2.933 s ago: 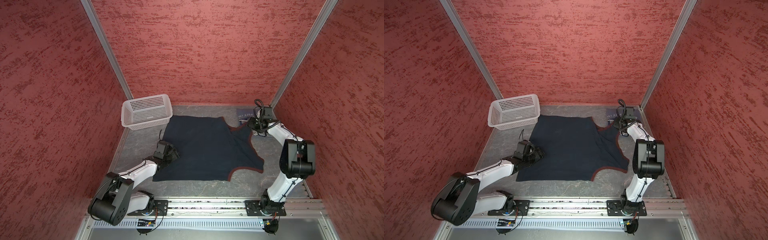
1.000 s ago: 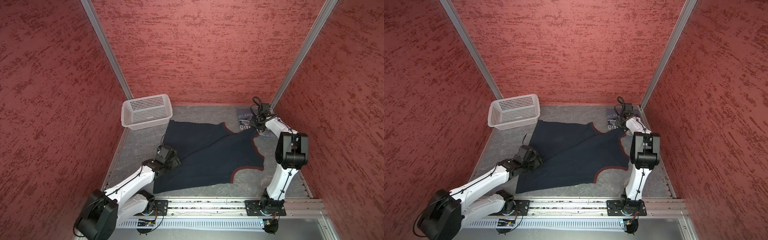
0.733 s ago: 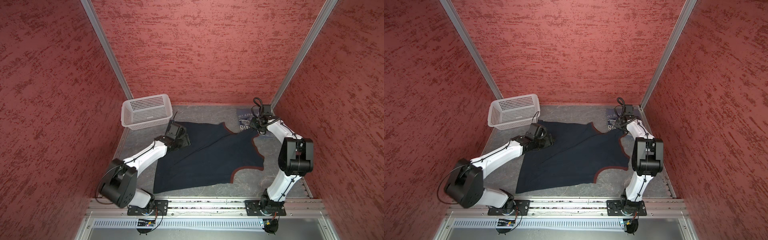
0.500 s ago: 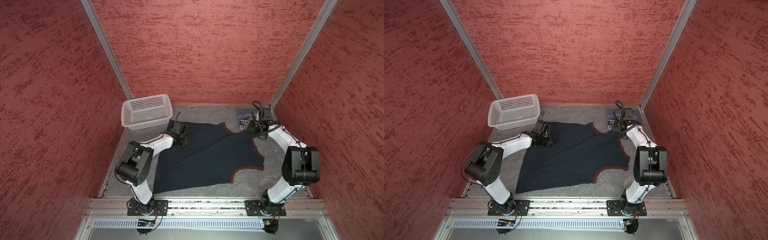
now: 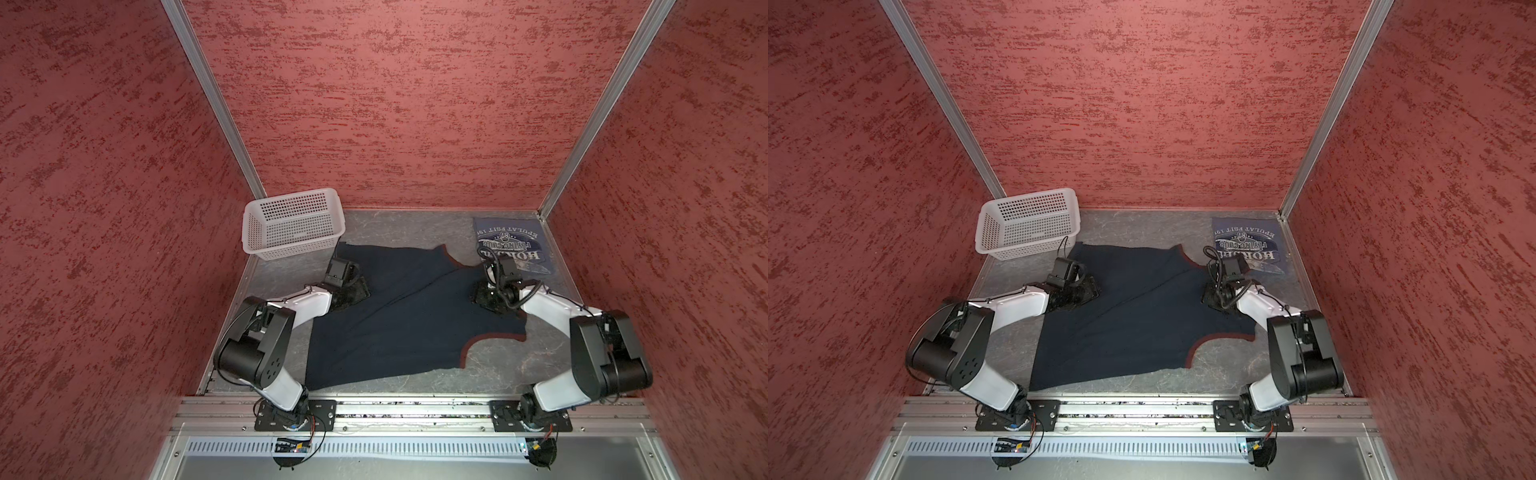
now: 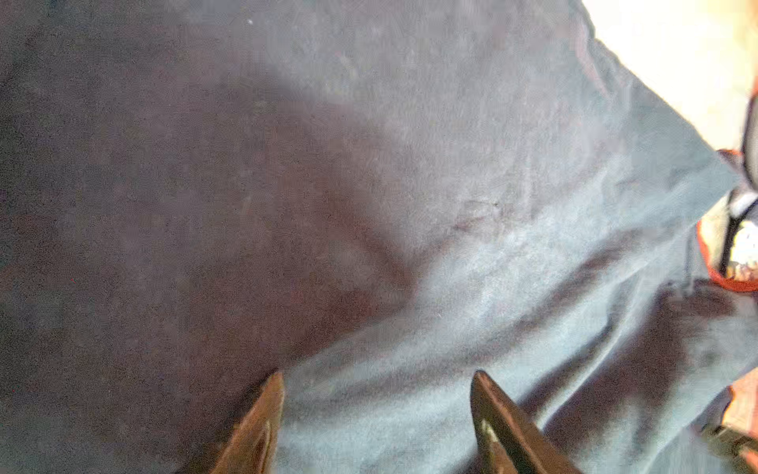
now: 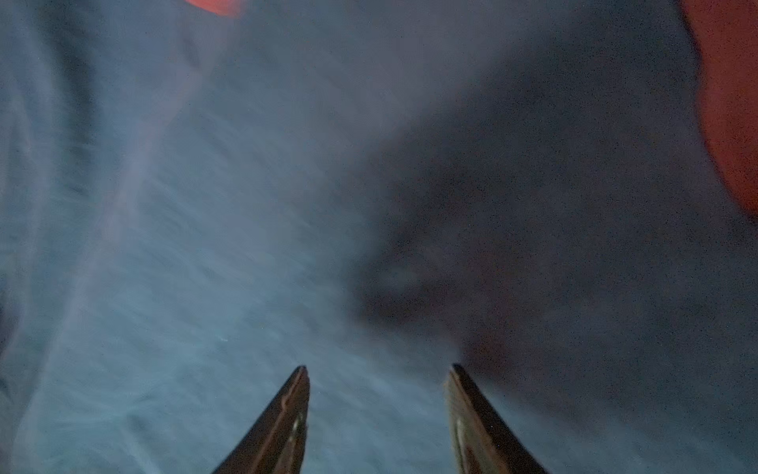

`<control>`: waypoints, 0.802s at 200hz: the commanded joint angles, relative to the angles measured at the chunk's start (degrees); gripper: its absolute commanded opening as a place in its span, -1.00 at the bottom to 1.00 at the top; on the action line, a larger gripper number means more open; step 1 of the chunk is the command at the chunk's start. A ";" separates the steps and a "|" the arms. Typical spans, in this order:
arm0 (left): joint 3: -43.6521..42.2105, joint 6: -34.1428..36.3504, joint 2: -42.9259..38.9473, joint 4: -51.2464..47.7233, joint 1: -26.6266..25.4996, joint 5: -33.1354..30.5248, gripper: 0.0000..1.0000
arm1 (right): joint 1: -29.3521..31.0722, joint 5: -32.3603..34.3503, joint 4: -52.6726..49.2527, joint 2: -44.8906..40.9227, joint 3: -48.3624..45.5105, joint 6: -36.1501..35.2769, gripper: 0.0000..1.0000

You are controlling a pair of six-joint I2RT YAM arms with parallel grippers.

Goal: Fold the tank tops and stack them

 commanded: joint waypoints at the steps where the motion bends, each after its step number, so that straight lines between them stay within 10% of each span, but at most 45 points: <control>1: -6.25 -4.44 -0.67 -3.85 0.61 -2.38 0.46 | -0.08 -0.04 4.93 -1.43 -3.35 6.19 0.13; 97: -13.61 -7.50 -15.24 -6.87 -1.73 -4.27 0.50 | -5.74 12.08 -7.98 -24.89 -16.69 20.44 0.20; 160: -1.23 -0.26 -12.98 -12.90 3.87 -2.97 0.57 | -7.26 8.79 -8.02 -28.20 -14.32 13.76 0.21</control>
